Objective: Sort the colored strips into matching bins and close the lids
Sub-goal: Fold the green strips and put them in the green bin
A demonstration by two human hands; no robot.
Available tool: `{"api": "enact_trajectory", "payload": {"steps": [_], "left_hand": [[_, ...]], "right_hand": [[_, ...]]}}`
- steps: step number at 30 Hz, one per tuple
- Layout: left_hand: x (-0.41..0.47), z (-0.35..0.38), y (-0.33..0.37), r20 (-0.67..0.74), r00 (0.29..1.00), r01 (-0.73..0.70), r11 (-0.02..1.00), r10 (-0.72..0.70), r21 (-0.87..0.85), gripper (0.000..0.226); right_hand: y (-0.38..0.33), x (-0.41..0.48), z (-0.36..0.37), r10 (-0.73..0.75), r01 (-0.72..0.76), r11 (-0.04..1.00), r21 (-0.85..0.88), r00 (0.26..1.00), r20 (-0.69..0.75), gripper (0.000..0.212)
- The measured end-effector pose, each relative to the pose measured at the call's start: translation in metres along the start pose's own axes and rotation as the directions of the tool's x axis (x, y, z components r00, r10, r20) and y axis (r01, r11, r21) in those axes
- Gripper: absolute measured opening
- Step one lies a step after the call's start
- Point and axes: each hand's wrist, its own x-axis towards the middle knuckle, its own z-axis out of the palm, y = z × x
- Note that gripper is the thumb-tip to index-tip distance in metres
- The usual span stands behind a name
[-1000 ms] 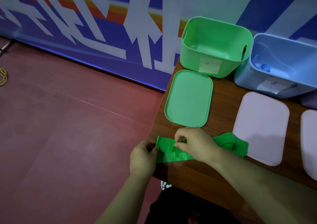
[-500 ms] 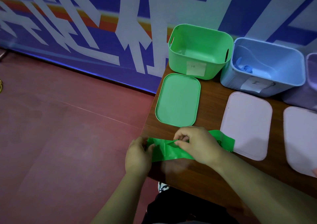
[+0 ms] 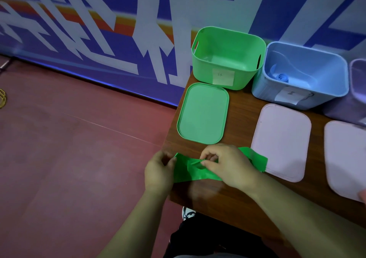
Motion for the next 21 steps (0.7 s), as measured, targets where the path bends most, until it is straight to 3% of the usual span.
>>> {"api": "enact_trajectory", "payload": {"steps": [8,15,21], "left_hand": [[-0.017,-0.016,0.085,0.108,0.955,-0.243,0.936,0.278,-0.253,0.015],[-0.045,-0.020,0.157,0.228,0.880,-0.349,0.892,0.418,-0.289,0.009],[-0.075,-0.025,0.208,0.240,0.829,-0.449,0.858,0.504,-0.250,0.016]], "right_hand": [[-0.002,-0.015,-0.043,-0.044,0.050,0.998,0.035,0.987,-0.156,0.013],[0.000,-0.050,-0.095,-0.069,0.096,0.993,0.075,0.948,-0.310,0.016],[0.008,-0.078,-0.133,-0.076,0.133,0.984,0.120,0.916,-0.393,0.019]]}}
